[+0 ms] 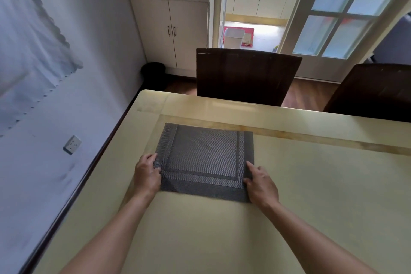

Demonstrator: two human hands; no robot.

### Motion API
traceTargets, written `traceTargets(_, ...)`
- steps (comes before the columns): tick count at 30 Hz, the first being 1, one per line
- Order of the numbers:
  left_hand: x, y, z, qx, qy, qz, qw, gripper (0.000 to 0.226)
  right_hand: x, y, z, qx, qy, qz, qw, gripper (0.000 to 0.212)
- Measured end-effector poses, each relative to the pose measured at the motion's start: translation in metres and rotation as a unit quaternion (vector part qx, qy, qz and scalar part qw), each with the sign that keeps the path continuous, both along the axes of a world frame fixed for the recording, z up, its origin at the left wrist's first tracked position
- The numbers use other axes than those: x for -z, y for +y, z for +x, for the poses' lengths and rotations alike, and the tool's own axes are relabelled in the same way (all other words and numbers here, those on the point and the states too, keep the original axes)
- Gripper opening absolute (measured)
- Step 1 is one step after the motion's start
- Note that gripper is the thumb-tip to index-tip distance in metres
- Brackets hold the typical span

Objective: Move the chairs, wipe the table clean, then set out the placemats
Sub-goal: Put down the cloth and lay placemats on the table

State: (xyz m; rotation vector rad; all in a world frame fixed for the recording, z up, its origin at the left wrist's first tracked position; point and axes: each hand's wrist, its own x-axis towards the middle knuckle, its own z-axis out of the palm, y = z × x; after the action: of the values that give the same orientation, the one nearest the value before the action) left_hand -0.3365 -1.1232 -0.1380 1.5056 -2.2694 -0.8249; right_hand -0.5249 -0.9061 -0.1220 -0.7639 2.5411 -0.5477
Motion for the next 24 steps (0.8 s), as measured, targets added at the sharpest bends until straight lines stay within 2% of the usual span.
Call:
traceTargets(17, -0.003, -0.005, -0.002, -0.001, -0.015, 0.005, 1.0, 0.05, 0.003, 0.001, 0.002, -0.024, 0.001, 0.016, 1.0, 0.049)
traceTargets(21, -0.008, 0.003, 0.0, 0.007, -0.049, -0.048, 0.998, 0.046, -0.002, 0.003, 0.006, -0.002, 0.009, -0.014, 1.0, 0.04)
traceTargets(24, -0.013, 0.021, 0.001, 0.056, -0.049, -0.095, 0.993, 0.042, -0.003, 0.008, 0.015, -0.018, 0.042, -0.024, 0.999, 0.028)
